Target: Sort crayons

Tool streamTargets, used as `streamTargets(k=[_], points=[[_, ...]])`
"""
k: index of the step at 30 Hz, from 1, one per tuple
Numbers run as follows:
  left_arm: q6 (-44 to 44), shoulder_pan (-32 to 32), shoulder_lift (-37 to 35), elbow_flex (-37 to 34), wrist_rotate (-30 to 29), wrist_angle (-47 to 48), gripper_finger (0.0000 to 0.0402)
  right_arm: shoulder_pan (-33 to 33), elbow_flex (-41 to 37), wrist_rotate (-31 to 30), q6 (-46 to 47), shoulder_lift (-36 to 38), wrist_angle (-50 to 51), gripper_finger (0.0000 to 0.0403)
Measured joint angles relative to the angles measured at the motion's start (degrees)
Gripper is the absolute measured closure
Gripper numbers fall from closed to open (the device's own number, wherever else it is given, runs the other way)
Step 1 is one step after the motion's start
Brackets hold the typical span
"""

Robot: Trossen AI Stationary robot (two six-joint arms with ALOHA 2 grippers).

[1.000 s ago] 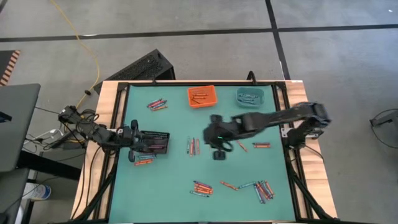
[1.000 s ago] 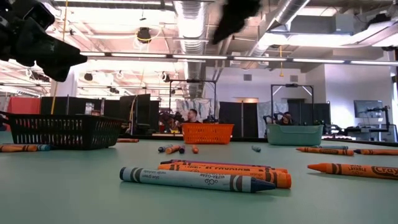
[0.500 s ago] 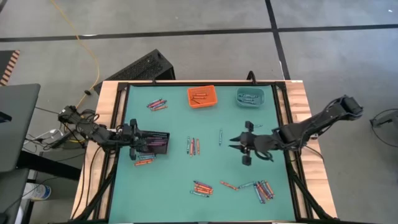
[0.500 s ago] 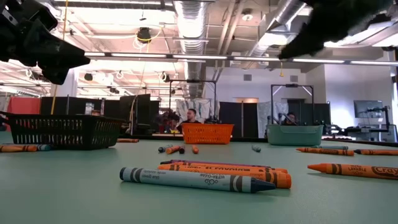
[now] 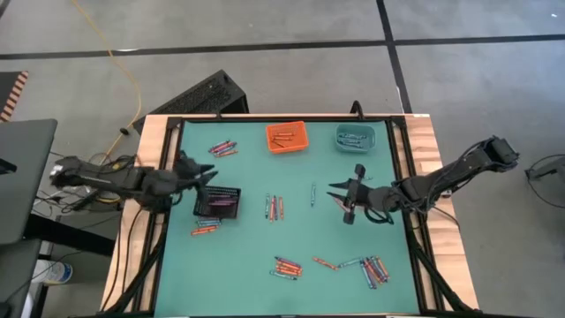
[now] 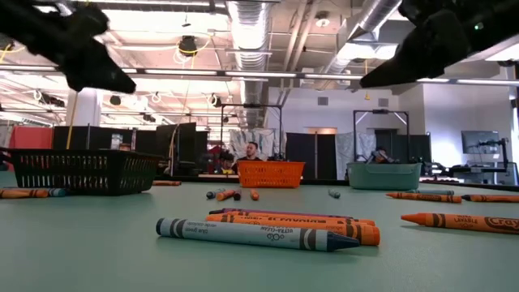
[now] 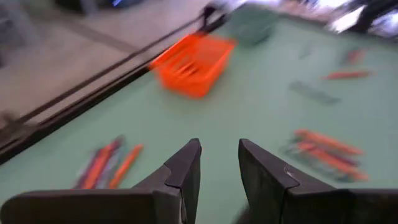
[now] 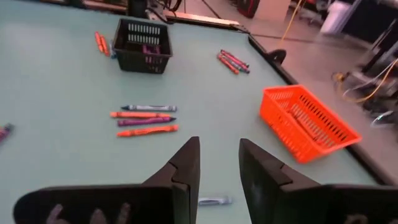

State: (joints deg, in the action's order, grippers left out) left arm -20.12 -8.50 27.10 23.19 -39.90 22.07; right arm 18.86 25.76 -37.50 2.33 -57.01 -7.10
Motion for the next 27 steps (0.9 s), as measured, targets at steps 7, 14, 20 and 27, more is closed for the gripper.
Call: streamTargets(k=[7, 14, 20, 27], points=[[6.46, 23.58, 20.67, 10.49, 20.34, 1.57, 0.0304, -2.15, 0.0, -0.05, -5.79, 0.02, -1.3, 0.0296], [13.89, 39.42, 37.57, 17.7, 25.86, 2.49, 0.0304, -4.59, -0.01, -10.35, -3.33, 0.78, 8.89, 0.0296], [17.3, 44.91, 44.1, 18.72, 25.72, 2.39, 0.0304, 1.22, -0.01, -12.12, -3.71, 6.44, 10.74, 0.0296], [19.76, 47.22, 43.65, 18.74, 29.63, 2.28, 0.0304, 14.24, -3.08, -1.86, -12.68, 17.9, 3.34, 0.0296]])
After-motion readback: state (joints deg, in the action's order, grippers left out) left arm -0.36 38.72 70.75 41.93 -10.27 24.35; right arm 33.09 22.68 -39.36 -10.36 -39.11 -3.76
